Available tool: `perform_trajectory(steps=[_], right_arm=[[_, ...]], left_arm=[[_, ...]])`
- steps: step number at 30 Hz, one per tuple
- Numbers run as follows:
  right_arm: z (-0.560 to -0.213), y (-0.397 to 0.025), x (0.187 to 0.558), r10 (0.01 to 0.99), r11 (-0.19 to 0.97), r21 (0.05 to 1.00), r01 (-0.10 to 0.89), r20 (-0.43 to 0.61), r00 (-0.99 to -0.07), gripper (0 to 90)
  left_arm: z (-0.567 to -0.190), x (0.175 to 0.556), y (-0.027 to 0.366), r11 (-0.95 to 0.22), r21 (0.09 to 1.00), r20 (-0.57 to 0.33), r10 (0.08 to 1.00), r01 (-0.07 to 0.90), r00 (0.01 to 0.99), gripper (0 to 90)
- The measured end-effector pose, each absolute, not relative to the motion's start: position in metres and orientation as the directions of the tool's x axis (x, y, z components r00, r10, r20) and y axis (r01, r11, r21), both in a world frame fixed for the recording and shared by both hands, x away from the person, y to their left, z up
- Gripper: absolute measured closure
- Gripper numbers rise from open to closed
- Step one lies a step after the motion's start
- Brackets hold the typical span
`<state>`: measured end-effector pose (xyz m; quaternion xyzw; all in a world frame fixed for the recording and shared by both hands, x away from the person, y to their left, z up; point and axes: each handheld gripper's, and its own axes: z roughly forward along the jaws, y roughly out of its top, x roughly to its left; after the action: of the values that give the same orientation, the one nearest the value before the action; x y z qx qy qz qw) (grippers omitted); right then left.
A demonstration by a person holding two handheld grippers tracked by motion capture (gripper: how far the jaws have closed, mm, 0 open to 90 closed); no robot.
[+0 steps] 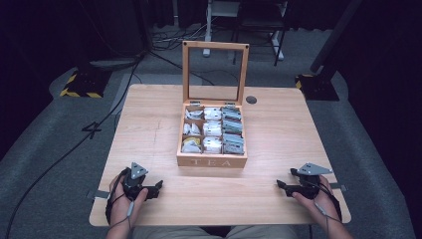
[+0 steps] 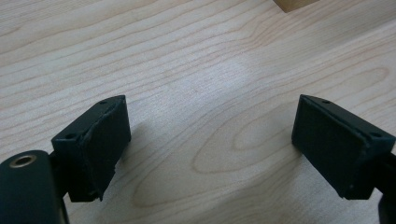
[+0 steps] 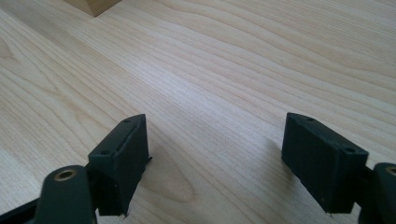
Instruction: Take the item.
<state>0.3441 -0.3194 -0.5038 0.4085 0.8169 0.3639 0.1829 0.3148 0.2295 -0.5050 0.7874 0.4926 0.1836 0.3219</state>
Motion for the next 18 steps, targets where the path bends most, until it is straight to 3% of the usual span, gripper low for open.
perform_trajectory(steps=[18], right_arm=[[-0.5038, -0.3192, 0.3439, 0.798, 0.404, 0.744, 0.532, -0.002, -0.603, 23.4]], left_arm=[[-0.5051, 0.3153, 0.2295, -0.312, 0.688, -0.024, 0.892, 0.655, 0.451, 11.7]])
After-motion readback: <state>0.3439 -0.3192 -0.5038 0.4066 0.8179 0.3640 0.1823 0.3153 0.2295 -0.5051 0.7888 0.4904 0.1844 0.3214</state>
